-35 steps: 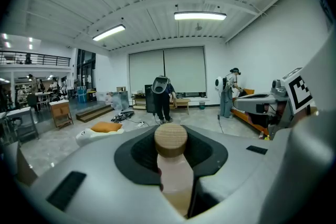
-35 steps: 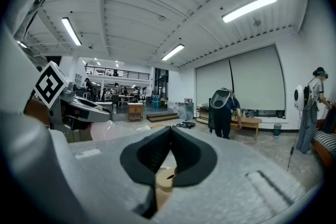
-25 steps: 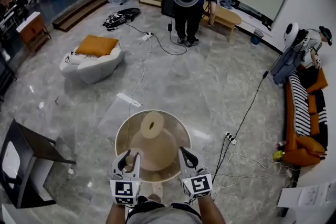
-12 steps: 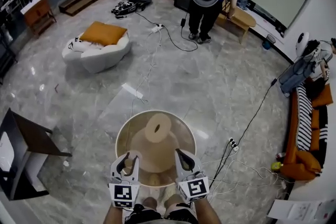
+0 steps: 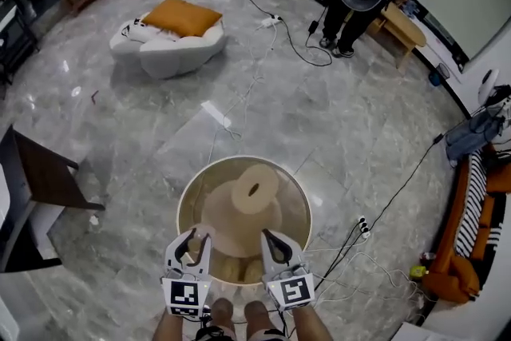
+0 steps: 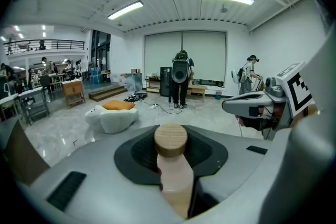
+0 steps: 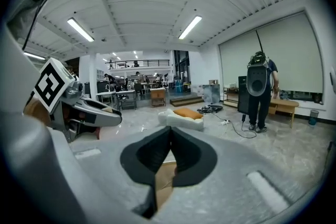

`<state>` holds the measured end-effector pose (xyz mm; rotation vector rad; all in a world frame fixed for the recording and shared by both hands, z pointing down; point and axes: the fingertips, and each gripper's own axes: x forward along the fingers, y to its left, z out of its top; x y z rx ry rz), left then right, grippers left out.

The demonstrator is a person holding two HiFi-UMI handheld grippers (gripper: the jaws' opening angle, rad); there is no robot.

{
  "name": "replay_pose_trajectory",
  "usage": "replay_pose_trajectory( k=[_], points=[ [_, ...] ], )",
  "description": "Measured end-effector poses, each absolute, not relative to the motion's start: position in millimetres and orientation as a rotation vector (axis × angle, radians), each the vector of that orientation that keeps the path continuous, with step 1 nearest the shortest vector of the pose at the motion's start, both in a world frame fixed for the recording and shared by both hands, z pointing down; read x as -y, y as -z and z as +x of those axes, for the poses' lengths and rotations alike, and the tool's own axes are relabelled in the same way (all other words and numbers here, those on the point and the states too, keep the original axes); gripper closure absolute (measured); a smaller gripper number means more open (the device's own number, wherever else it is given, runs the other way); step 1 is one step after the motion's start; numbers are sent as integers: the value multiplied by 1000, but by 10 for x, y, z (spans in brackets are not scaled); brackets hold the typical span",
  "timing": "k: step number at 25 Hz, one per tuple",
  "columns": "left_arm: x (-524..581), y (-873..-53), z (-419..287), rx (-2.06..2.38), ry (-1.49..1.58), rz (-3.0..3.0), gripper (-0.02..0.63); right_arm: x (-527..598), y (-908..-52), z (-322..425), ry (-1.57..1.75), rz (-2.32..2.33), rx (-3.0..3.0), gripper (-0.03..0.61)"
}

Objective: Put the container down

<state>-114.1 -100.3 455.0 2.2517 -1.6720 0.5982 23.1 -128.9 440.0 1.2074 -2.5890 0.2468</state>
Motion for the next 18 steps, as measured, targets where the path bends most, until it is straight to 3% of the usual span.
replay_pose_trajectory(
  k=[18],
  points=[
    [1002, -6654, -1300, 1675, -666, 2119, 488, 1459, -6355, -178, -340, 974, 2610, 577]
  ],
)
